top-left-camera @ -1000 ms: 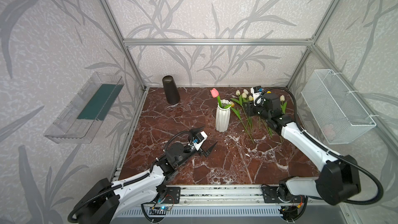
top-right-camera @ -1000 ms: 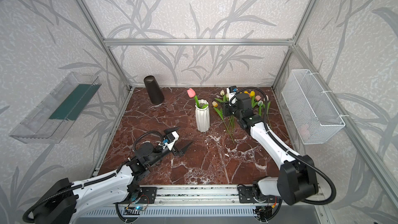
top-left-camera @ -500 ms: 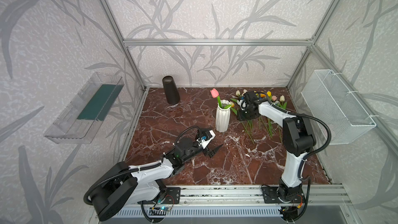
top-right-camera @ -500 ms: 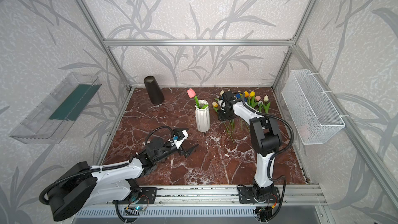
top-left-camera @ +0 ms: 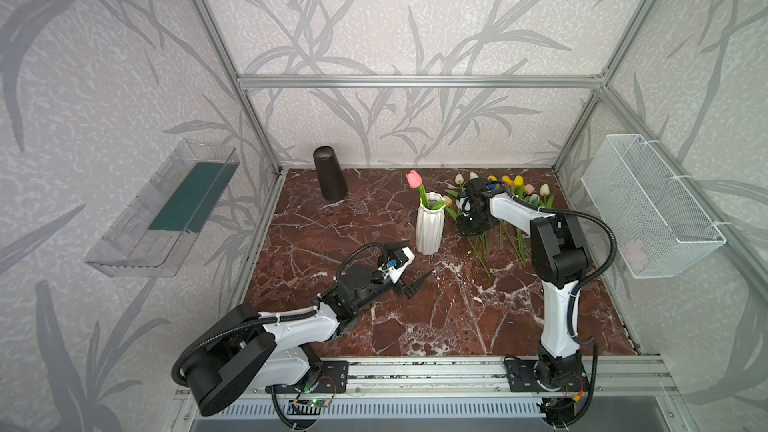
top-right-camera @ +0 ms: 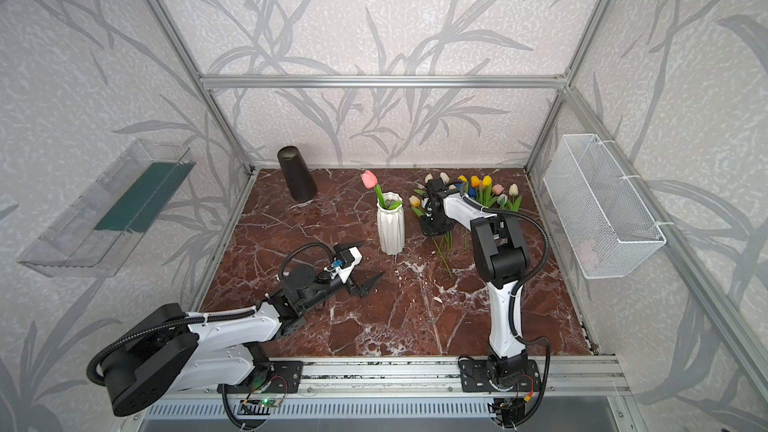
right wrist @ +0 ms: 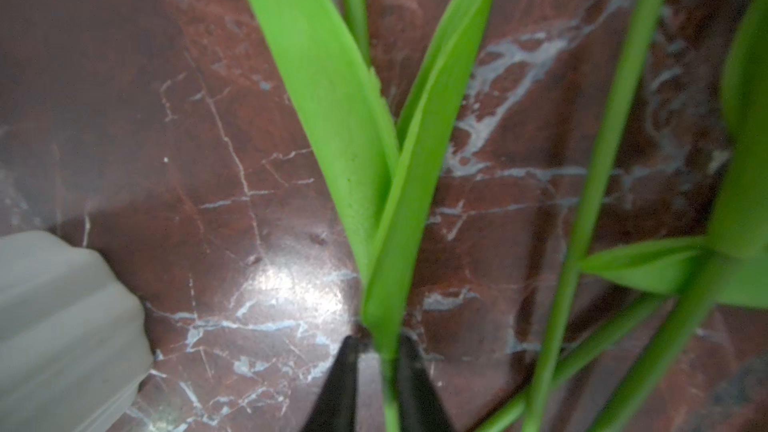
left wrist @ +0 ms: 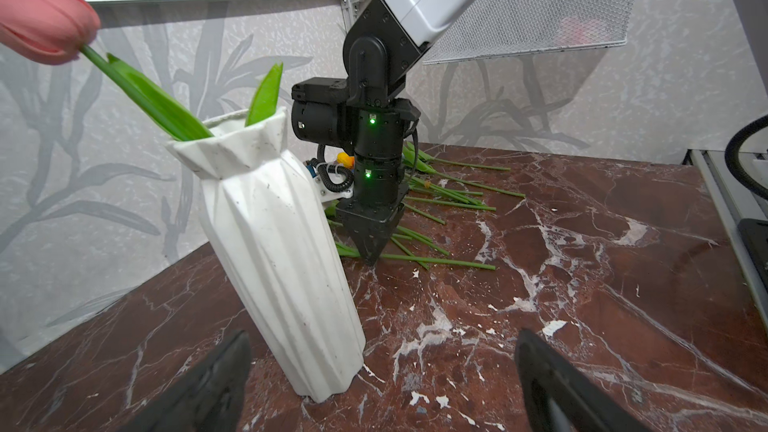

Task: Arrange the flowers into the vase
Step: 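Move the right gripper back to the tulips and grasp a yellow tulip stem, then lift the yellow tulip upright and carry it over the white vase with the right gripper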

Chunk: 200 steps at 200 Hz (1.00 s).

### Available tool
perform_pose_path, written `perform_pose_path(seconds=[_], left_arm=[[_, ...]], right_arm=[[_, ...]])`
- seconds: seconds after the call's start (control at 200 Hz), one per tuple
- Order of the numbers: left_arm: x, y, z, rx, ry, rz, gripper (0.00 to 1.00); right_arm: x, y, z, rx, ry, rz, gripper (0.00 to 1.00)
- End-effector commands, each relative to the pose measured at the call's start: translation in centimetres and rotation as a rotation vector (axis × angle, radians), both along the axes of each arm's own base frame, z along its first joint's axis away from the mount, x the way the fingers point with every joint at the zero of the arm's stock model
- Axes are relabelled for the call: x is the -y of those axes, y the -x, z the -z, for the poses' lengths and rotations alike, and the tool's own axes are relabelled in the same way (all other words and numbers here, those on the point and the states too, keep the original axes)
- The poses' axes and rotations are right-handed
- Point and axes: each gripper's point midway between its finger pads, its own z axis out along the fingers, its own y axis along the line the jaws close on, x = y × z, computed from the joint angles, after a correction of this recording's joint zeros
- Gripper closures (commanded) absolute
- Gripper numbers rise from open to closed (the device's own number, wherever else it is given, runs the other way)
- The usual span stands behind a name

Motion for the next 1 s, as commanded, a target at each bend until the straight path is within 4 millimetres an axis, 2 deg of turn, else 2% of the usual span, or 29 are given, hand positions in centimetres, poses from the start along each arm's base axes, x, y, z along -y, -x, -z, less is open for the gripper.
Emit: perform_pose_path(seconds=[0.0,0.085,0.155,0.2,0.22,0.33,0.345,0.47,0.575,0.67,0.795,0.995], left_arm=[[-0.3,-0.2,-1.2,0.043,0.040,-0.026,0.01],[-0.4,-0.2,-1.7,0.054,0.051,-0.031,0.01],[-0.8,-0.3,-2.6,0.060,0.081,-0.051,0.01],[-1.5,-0.7,-3.5,0.044,0.145,-0.091,0.01],[-1.9,-0.8,-3.9,0.044,0.171,-0.105,0.01],[-3.0,-0.8,-6.0,0.102,0.254,-0.137,0.01],[-3.1,-0.8,-6.3,0.108,0.261,-0.142,0.01],[-3.6,-1.2,-7.6,0.132,0.289,-0.163,0.01],[-3.6,-1.7,-8.1,0.138,0.294,-0.168,0.01],[-3.4,-2.3,-8.0,0.133,0.288,-0.169,0.01],[-3.2,-2.9,-7.7,0.121,0.304,-0.162,0.01],[-2.7,-3.1,-8.2,0.127,0.331,-0.139,0.01]], right_arm=[[-0.4,0.5,-0.2,-0.010,-0.012,-0.005,0.93],[-0.8,0.0,-1.8,0.046,-0.048,0.000,1.00],[-1.2,-0.1,-3.9,0.101,-0.089,0.001,1.00],[-1.5,-0.2,-6.5,0.172,-0.127,0.001,1.00],[-1.5,-0.3,-7.1,0.191,-0.137,0.006,1.00],[-1.9,-0.1,-13.6,0.376,-0.252,0.015,1.00],[-1.9,0.1,-15.1,0.414,-0.269,0.014,1.00],[-1.6,1.0,-22.7,0.690,-0.394,0.029,1.00],[-2.0,3.2,-29.6,0.931,-0.556,-0.016,1.00],[-2.5,4.8,-34.2,1.088,-0.687,-0.065,1.00],[-3.3,6.0,-38.7,1.224,-0.789,-0.147,1.00],[-4.4,6.3,-43.6,1.371,-0.857,-0.242,1.00]])
